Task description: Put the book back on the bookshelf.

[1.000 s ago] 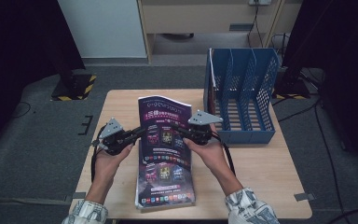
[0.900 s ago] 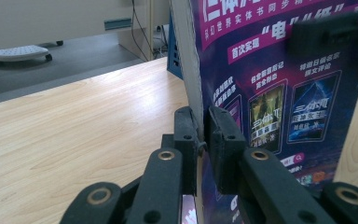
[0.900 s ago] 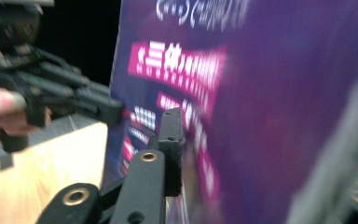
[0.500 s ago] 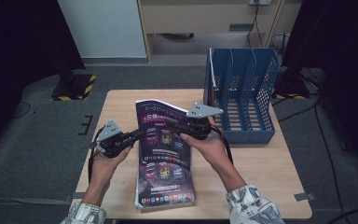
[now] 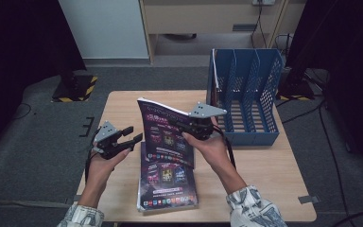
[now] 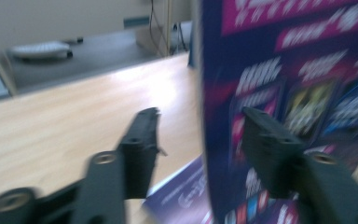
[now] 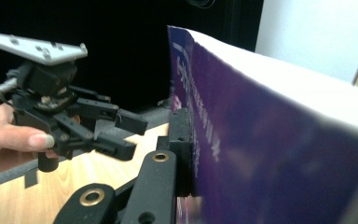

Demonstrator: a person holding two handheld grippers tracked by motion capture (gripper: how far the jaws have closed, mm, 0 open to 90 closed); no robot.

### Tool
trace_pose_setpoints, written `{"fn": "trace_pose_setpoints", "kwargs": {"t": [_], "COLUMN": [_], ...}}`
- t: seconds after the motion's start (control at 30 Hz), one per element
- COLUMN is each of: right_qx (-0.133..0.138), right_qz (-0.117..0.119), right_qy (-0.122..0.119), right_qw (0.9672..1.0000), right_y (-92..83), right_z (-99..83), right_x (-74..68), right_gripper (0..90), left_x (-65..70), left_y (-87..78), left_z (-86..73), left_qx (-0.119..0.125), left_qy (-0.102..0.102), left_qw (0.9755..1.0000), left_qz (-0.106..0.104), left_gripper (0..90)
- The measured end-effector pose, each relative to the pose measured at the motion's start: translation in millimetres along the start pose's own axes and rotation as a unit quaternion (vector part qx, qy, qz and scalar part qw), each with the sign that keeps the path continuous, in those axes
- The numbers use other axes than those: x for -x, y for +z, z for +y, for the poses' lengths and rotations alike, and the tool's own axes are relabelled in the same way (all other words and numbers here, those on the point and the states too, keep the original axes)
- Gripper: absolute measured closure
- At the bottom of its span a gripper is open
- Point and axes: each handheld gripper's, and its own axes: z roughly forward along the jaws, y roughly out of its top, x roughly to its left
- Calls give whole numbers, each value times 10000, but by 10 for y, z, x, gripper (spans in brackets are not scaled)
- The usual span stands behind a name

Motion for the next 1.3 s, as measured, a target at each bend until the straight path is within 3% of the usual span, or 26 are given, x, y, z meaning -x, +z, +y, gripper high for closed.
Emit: {"fn": "trace_pose_setpoints", "kwargs": {"t": [0.13, 0.17, 0.2, 0.23, 0.37, 0.47, 0.6, 0.7, 0.9, 0.97, 1.13, 1.27, 1.3], "right_qx": [116, 146, 181, 192, 238, 292, 336, 334, 328, 351, 333, 325, 323], "right_qz": [-100, -129, -168, -208, -348, -429, -517, -550, -626, -643, -641, -681, -693], "right_qy": [-38, -50, -65, -87, -75, -46, -32, -43, -24, -25, -23, -4, 8], "right_qw": [9999, 9998, 9997, 9996, 9991, 9986, 9981, 9979, 9975, 9973, 9974, 9971, 9971], "right_y": [-28, -33, -42, -42, -33, -31, -52, -68, -109, -136, -213, -263, -271], "right_z": [53, 65, 85, 96, 118, 132, 155, 173, 187, 189, 191, 175, 173], "right_x": [11, 14, 13, 12, 29, 39, 39, 48, 61, 52, 37, 41, 47], "right_gripper": [825, 825, 824, 825, 824, 824, 824, 824, 824, 824, 824, 824, 824], "left_x": [-222, -286, -322, -337, -403, -425, -415, -441, -452, -445, -443, -439, -436], "left_y": [-4, 23, 50, 66, 171, 196, 252, 260, 304, 320, 349, 351, 350], "left_z": [-239, -349, -421, -455, -649, -712, -795, -831, -897, -903, -914, -957, -956], "left_qx": [-522, -789, -962, -1050, -1566, -1668, -1953, -1953, -2173, -2180, -2137, -1986, -1997], "left_qy": [-19, 34, 44, 41, 23, -144, 57, -68, -71, -79, -171, -162, -154], "left_qw": [9975, 9943, 9921, 9910, 9825, 9812, 9760, 9763, 9714, 9710, 9724, 9760, 9759], "left_qz": [480, 716, 809, 831, 1004, 963, 966, 931, 957, 979, 924, 878, 870], "left_gripper": [260, 242, 209, 191, 98, 61, 59, 59, 59, 58, 43, 15, 9]}}
